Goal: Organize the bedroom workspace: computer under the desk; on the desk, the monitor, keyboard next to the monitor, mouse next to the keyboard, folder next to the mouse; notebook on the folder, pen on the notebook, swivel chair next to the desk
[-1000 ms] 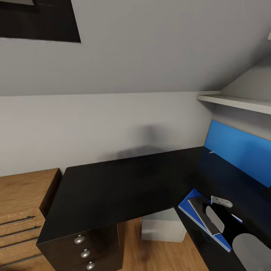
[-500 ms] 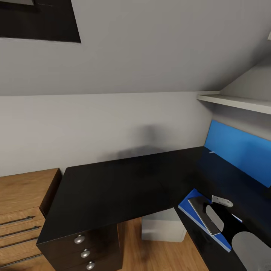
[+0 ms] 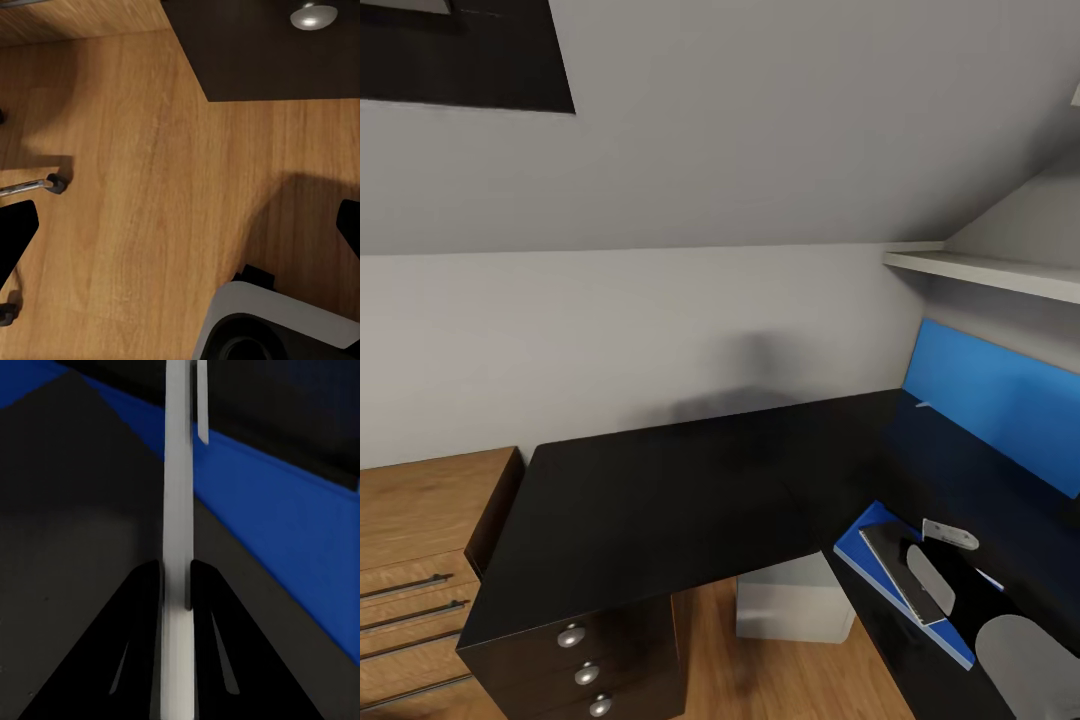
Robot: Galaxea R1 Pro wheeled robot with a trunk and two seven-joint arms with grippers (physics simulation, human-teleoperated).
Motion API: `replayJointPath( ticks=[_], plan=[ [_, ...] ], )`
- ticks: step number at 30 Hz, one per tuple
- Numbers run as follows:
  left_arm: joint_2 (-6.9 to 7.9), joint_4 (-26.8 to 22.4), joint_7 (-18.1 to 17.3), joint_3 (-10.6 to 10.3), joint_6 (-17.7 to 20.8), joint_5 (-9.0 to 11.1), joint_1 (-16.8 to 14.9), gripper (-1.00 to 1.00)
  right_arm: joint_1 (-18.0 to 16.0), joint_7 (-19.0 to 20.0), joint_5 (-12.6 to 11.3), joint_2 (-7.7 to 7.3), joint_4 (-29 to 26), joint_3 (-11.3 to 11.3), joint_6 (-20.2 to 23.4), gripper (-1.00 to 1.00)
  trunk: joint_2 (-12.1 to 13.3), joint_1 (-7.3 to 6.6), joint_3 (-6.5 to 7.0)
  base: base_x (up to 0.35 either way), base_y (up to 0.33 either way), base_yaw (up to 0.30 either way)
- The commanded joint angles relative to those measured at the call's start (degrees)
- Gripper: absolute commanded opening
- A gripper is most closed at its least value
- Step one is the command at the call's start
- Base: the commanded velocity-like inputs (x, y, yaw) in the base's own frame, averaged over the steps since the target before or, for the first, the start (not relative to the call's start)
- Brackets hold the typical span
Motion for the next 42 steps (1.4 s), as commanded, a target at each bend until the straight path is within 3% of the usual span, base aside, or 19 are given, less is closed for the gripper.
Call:
replayJointPath(
  ticks=[1, 21, 27, 30, 42],
  plan=[
    [0.03, 0.0, 0.3, -0.5, -0.2, 0.5, 0.0, 1.0, 0.0, -0.4, -0.5, -0.09, -0.1, 0.5, 0.2, 1.0, -0.1, 0.01, -0.07, 0.0, 0.0, 0.0],
    [0.03, 0.0, 0.3, -0.5, -0.2, 0.5, 0.0, 1.0, 0.0, -0.3, 0.1, -0.02, -0.9, 0.4, 0.3, 1.0, -0.1, 0.01, -0.07, 0.0, 0.0, 0.0],
    [0.03, 0.0, 0.3, -0.5, -0.2, 0.5, 0.0, 1.0, 0.0, -0.4, 0.1, -0.08, -4.5, 0.5, 0.4, 1.0, -0.1, 0.01, -0.07, 0.0, 0.0, 0.0],
    [0.03, 0.0, 0.3, -0.5, -0.2, 0.5, 0.0, 1.0, 0.0, -0.6, -0.1, -0.16, -9.2, 0.3, 1.2, 1.0, -0.1, 0.01, -0.07, 0.0, 0.0, 0.0],
    [0.03, 0.0, 0.3, -0.5, -0.2, 0.5, 0.0, 1.0, 0.1, -0.7, -0.1, -0.24, -11.3, 0.3, 1.9, 1.0, -0.1, 0.01, -0.07, 0.0, 0.0, 0.0]
  ],
)
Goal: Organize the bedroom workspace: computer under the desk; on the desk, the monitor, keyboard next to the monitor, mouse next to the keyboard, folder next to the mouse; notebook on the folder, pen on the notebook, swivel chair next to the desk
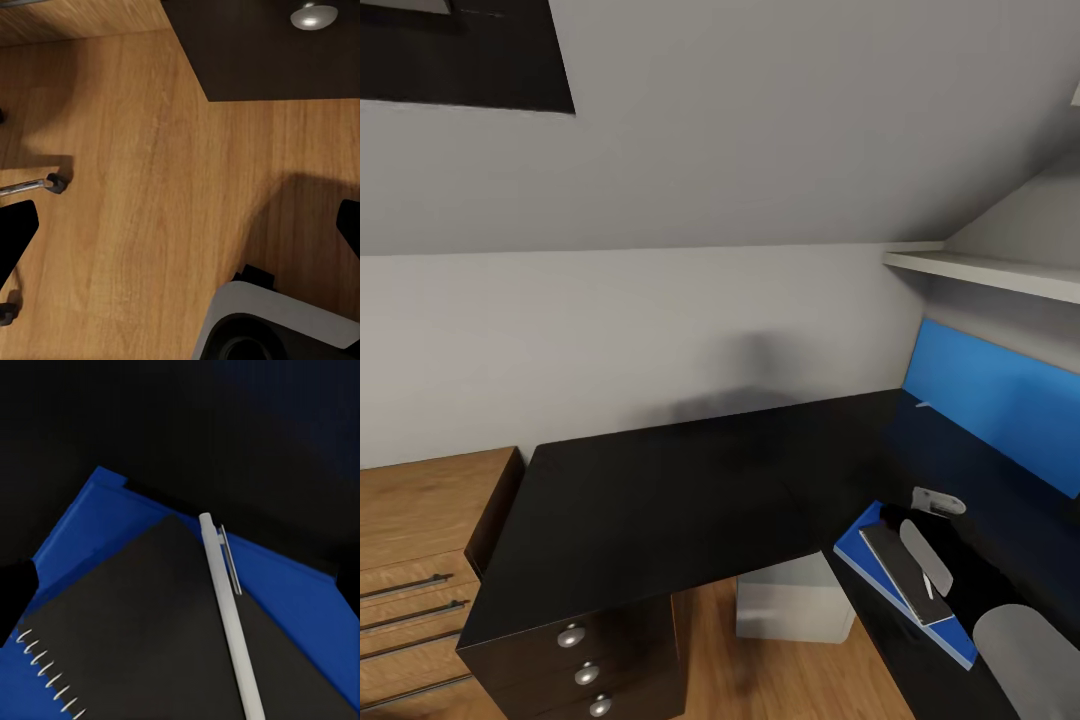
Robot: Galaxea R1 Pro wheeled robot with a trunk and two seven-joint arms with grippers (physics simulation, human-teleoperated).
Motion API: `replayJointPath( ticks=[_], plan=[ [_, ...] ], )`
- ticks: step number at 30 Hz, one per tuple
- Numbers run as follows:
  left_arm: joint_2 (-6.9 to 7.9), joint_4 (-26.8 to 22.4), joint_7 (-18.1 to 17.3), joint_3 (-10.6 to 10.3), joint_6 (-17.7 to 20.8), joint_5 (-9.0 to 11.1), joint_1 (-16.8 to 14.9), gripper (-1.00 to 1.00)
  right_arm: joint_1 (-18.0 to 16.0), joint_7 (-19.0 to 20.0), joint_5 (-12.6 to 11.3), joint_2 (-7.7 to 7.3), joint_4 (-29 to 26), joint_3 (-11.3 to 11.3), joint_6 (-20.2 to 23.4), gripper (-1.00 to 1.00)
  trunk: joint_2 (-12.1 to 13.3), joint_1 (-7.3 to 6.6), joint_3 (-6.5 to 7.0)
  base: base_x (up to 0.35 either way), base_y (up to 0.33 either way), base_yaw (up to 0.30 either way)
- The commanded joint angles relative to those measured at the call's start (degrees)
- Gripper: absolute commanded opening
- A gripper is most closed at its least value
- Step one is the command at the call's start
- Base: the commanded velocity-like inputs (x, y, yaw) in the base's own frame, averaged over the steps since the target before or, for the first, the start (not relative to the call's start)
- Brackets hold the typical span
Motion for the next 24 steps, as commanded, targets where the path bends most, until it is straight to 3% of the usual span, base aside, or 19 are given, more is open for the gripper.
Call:
replayJointPath(
  ticks=[1, 6, 8, 11, 12, 13, 14, 20, 22, 23, 24],
  plan=[
    [0.03, 0.0, 0.3, -0.5, -0.2, 0.5, 0.0, 1.0, 0.0, -0.5, -0.5, -0.1, -0.5, 0.4, 0.2, 1.0, -0.1, 0.01, -0.07, 0.0, 0.0, 0.0],
    [0.03, 0.0, 0.3, -0.5, -0.2, 0.5, 0.0, 1.0, 0.4, -0.9, -0.5, -0.12, -6.6, 0.3, 2.0, 1.0, -0.1, 0.01, -0.07, 0.0, 0.0, 0.0],
    [0.03, 0.0, 0.3, -0.5, -0.2, 0.5, 0.0, 1.0, 2.3, -1.6, -0.7, 0.02, -12.1, 0.4, 3.9, 1.0, -0.1, 0.01, -0.07, 0.0, 0.0, 0.0],
    [0.03, 0.0, 0.3, -0.5, -0.2, 0.5, 0.0, 1.0, 3.6, -2.2, -0.9, 0.16, -14.2, 0.6, 4.4, 1.0, -0.1, 0.01, -0.07, 0.0, 0.0, 0.0],
    [0.03, 0.0, 0.3, -0.5, -0.2, 0.5, 0.0, 1.0, 4.5, -2.6, -1.0, 2.24, -15.8, 0.9, 4.7, 1.0, -0.1, 0.01, -0.07, 0.0, 0.0, 0.0],
    [0.03, 0.0, 0.3, -0.5, -0.2, 0.5, 0.0, 1.0, 4.6, -2.7, -0.9, 3.21, -16.0, 0.9, 4.7, 1.0, -0.1, 0.01, -0.07, 0.0, 0.0, 0.0],
    [0.03, 0.0, 0.3, -0.5, -0.2, 0.5, 0.0, 1.0, 4.8, -3.1, -0.7, 5.43, -16.4, 0.9, 4.8, 1.0, -0.1, 0.01, -0.07, 0.0, 0.0, 0.0],
    [0.02, 0.0, 0.3, -0.5, -0.2, 0.5, 0.0, 1.0, 5.1, -6.6, -0.3, 10.92, -16.9, 1.3, 4.7, 1.0, -0.1, 0.01, -0.07, 0.0, 0.0, 0.0],
    [0.02, 0.0, 0.3, -0.5, -0.2, 0.5, 0.0, 1.0, 5.2, -9.1, -0.2, 13.17, -16.9, 2.2, 4.6, 1.0, -0.1, 0.01, -0.07, 0.0, 0.0, 0.013],
    [0.02, 0.0, 0.3, -0.5, -0.2, 0.5, 0.0, 1.0, 5.3, -11.4, -0.2, 15.1, -16.8, 4.0, 4.4, 1.0, -0.1, 0.01, -0.07, -0.022, 0.02, 0.128],
    [0.01, 0.0, 0.3, -0.5, -0.2, 0.5, 0.0, 1.0, 5.3, -12.0, -0.2, 15.57, -16.7, 4.6, 4.3, 1.0, -0.1, 0.01, -0.07, -0.048, 0.045, 0.158]
  ],
)
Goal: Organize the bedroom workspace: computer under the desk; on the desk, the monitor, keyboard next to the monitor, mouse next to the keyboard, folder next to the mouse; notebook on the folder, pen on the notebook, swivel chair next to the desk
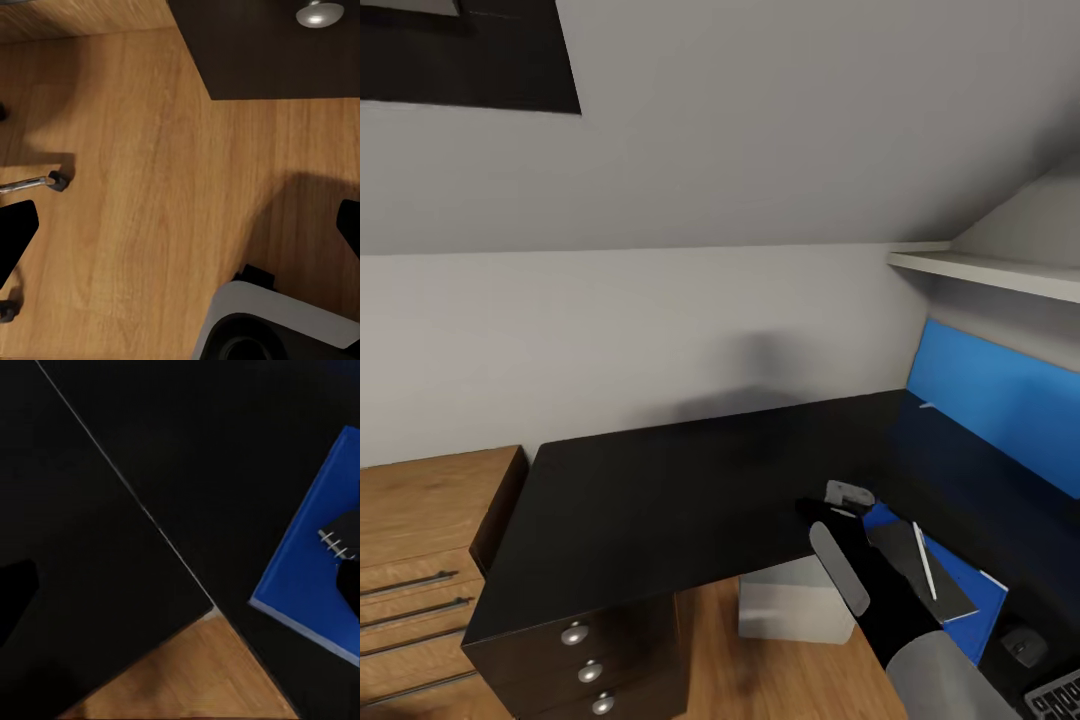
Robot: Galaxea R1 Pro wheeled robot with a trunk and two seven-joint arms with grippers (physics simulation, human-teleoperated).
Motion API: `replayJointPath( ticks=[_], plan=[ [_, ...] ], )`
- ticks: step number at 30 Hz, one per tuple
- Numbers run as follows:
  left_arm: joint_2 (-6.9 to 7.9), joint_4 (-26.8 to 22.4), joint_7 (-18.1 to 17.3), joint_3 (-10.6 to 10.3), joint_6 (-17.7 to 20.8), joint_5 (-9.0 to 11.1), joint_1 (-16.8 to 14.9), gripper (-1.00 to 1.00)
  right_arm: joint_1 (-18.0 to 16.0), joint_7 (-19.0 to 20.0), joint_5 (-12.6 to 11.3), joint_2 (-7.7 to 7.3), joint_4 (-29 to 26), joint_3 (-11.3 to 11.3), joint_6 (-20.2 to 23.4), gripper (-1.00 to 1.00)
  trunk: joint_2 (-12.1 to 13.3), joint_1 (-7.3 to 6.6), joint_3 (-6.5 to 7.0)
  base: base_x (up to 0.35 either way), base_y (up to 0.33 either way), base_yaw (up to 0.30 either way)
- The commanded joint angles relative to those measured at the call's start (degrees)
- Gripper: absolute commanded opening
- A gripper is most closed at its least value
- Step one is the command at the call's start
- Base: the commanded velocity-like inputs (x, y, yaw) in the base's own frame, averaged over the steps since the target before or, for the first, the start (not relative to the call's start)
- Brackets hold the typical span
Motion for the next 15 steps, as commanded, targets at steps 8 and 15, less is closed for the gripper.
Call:
replayJointPath(
  ticks=[8, 15],
  plan=[
    [0.04, 0.0, 0.3, -0.5, -0.2, 0.4, -0.1, 1.0, 0.0, -2.8, -0.4, 1.85, 1.9, 6.8, -3.3, 1.0, -0.1, 0.0, -0.07, -0.17, 0.156, 0.234],
    [0.04, 0.0, 0.3, -0.5, -0.2, 0.5, -0.1, 1.0, 0.0, -3.0, -0.3, 2.63, 4.4, 11.3, -8.0, 1.0, -0.1, 0.0, -0.07, -0.243, 0.22, 0.272]
  ],
)
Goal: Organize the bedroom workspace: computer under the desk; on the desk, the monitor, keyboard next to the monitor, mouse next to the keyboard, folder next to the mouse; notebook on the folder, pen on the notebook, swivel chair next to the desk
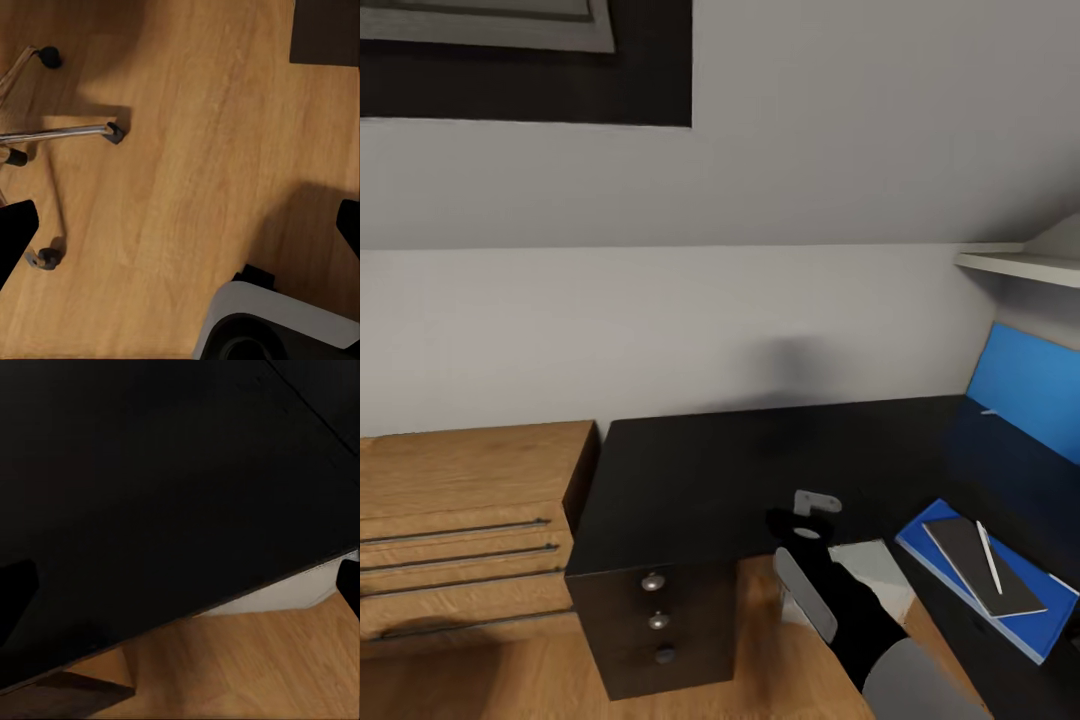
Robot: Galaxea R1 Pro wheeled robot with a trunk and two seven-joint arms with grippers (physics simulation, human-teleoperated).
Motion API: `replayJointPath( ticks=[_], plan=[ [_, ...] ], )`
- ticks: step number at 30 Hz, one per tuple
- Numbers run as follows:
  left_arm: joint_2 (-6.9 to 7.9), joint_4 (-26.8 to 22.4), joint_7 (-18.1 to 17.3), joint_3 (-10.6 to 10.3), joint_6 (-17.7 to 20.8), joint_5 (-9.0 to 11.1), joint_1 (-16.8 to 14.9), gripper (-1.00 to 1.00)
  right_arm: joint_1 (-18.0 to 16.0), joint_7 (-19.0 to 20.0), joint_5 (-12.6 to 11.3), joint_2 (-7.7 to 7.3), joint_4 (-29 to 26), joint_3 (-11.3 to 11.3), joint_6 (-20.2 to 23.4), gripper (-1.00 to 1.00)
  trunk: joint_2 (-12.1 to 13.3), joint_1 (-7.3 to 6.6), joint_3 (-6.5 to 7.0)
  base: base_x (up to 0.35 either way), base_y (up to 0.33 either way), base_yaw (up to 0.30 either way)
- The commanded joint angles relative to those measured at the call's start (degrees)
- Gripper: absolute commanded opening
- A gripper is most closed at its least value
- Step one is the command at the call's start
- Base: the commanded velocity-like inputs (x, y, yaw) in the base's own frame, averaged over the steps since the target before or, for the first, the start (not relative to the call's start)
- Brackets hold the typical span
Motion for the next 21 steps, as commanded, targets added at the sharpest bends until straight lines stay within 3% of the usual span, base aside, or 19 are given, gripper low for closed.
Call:
replayJointPath(
  ticks=[1, 7, 15, 21],
  plan=[
    [0.02, 0.0, 0.3, -0.5, -0.2, 0.5, -0.1, 1.0, -0.1, -0.4, -0.3, 0.03, 0.2, 0.8, -0.5, 1.0, -0.1, -0.02, -0.07, -0.25, 0.226, 0.275],
    [0.03, 0.0, 0.3, -0.5, -0.2, 0.5, -0.1, 1.0, -0.1, -0.4, -0.2, 0.19, 3.9, 5.7, -7.2, 1.0, -0.1, -0.02, -0.07, -0.267, 0.196, 0.268],
    [0.03, 0.0, 0.3, -0.6, -0.2, 0.4, -0.1, 1.0, 0.0, -0.1, -0.4, 0.44, 14.4, 8.9, -15.4, 1.0, -0.1, -0.02, -0.07, -0.298, 0.043, 0.082],
    [-0.03, 0.0, 0.3, -0.5, -0.3, 0.4, -0.1, 1.0, 1.0, 0.5, -0.5, 0.7, 24.1, 10.8, -23.5, 1.0, -0.1, -0.02, -0.07, -0.086, 0.005, 0.01]
  ],
)
